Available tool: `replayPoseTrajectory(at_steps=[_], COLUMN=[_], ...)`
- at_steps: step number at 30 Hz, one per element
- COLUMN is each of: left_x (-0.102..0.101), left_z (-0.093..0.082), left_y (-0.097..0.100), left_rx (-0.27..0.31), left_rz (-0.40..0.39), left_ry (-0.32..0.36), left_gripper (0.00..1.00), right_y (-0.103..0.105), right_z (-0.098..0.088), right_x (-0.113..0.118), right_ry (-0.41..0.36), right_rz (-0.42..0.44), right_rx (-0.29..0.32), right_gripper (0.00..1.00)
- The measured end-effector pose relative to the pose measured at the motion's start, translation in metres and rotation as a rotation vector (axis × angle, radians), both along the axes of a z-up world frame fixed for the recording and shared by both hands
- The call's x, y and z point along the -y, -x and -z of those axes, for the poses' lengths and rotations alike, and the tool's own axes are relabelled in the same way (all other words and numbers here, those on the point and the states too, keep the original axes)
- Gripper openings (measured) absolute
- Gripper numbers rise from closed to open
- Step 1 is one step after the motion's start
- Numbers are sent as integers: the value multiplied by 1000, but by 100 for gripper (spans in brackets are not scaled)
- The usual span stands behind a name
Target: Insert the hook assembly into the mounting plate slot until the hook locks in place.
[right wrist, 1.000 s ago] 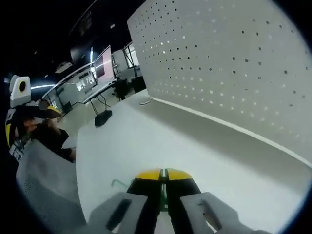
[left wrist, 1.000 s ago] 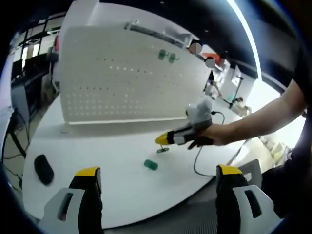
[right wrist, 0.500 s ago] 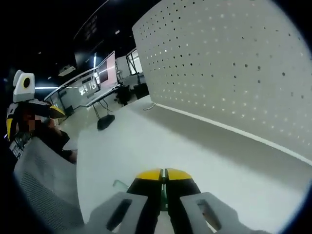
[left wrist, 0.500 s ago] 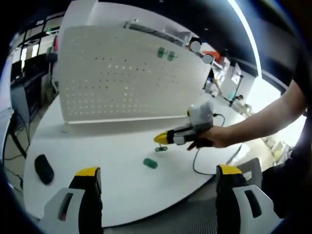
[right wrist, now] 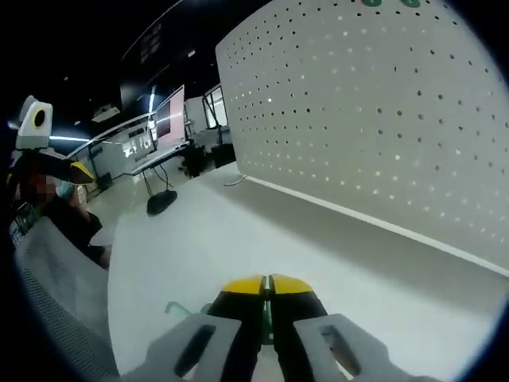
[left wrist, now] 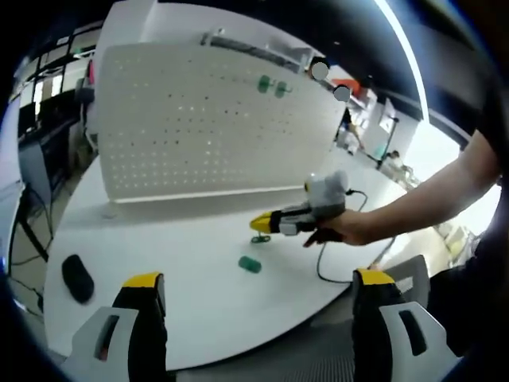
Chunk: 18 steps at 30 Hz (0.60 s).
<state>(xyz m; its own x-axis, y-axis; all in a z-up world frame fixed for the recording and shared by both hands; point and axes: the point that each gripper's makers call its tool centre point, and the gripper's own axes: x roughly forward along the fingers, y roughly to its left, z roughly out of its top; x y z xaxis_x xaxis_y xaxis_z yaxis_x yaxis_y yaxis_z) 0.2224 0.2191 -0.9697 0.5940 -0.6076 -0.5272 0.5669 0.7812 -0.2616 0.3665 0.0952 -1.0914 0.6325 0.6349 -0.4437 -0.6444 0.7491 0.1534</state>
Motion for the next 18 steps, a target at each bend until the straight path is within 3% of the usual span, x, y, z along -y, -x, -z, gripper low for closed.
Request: replayPoseTrajectory(at_steps=[8,14,18], left_x=[-1,4,5], left_z=[2,2,3], left_y=[-4,-6,-4], left_rx=[-8,-6,-9], left_rz=[6,16,23], left_ry=[-12,-6,-7], left_gripper=[99,99,99], right_y=[4,12,16], right_z=[2,7,1], right_x=[9,20,24], right_ry=[-21,-31,-59], right_rz=[29,57,75], right_rx=[-1,-39,-61], right_gripper=[0,6,7])
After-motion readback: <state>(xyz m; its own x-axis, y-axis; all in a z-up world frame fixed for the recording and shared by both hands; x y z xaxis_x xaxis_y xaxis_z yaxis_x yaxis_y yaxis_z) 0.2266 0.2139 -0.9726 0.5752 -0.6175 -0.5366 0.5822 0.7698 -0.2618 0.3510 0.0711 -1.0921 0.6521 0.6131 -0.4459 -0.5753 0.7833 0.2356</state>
